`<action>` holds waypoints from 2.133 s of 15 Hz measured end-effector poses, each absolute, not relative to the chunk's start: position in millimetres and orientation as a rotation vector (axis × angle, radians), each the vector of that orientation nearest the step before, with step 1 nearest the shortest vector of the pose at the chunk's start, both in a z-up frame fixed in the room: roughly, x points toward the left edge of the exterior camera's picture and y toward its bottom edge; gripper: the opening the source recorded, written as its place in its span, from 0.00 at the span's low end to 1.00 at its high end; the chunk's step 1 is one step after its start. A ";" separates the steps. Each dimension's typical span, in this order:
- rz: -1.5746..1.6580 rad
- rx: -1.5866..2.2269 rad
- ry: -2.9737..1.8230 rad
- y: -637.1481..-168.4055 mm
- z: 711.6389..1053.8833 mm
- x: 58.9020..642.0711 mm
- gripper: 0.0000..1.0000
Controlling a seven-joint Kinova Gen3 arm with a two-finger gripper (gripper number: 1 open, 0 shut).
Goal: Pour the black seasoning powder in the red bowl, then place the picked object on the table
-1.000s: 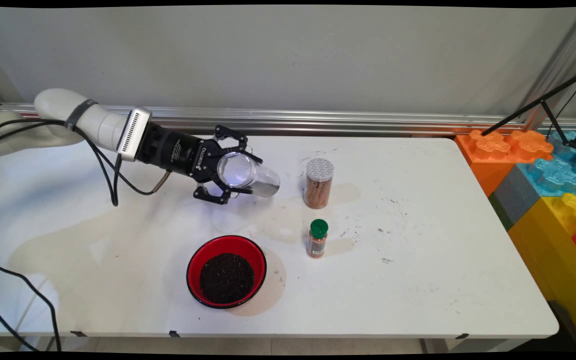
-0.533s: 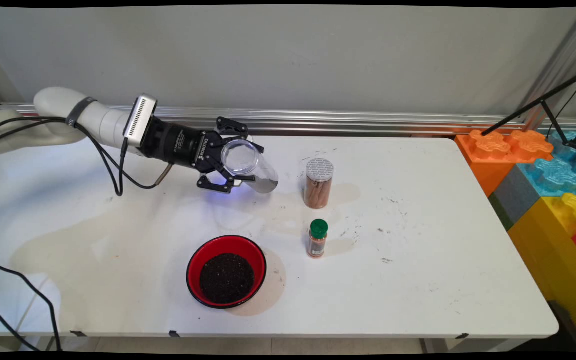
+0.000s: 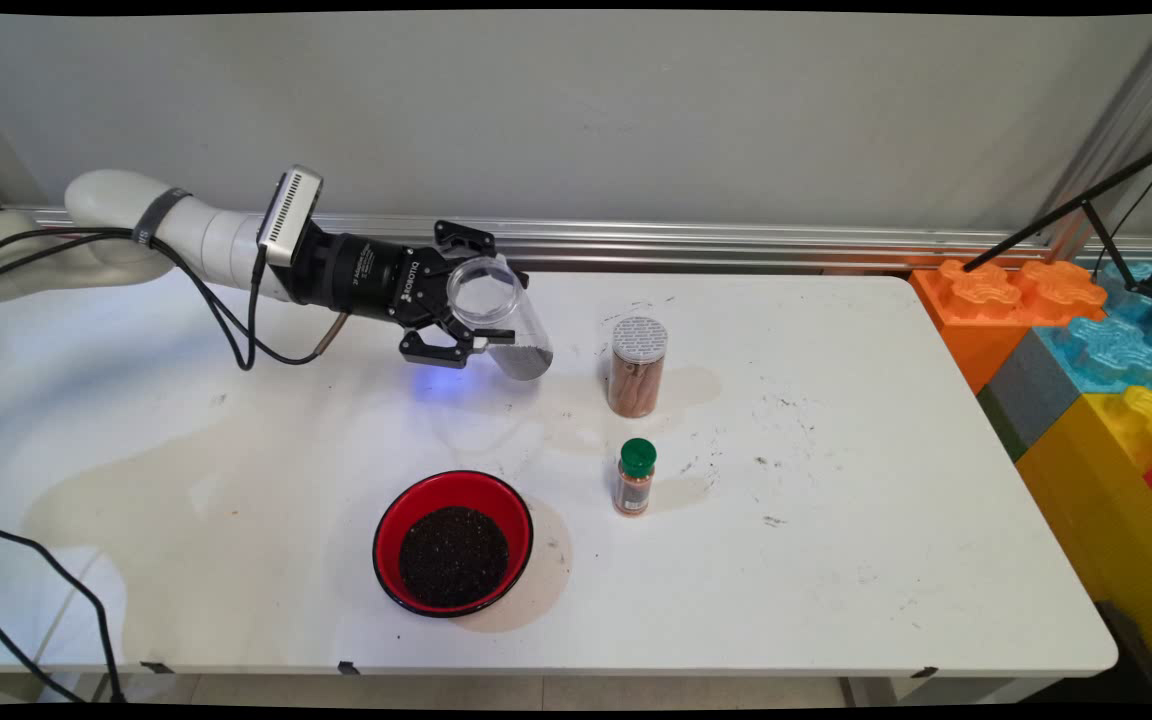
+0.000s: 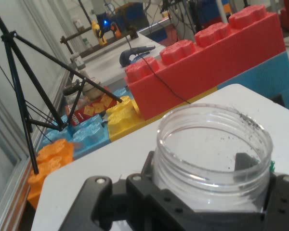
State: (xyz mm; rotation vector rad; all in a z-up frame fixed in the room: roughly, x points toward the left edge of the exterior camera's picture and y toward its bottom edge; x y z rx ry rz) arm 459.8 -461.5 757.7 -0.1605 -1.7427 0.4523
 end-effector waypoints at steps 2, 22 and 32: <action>0.438 -0.119 -1.747 -463.6 758.5 461.5 0.00; 0.331 0.212 -1.765 -470.5 751.0 479.2 0.00; 0.304 0.292 -1.799 -466.7 732.1 483.6 0.00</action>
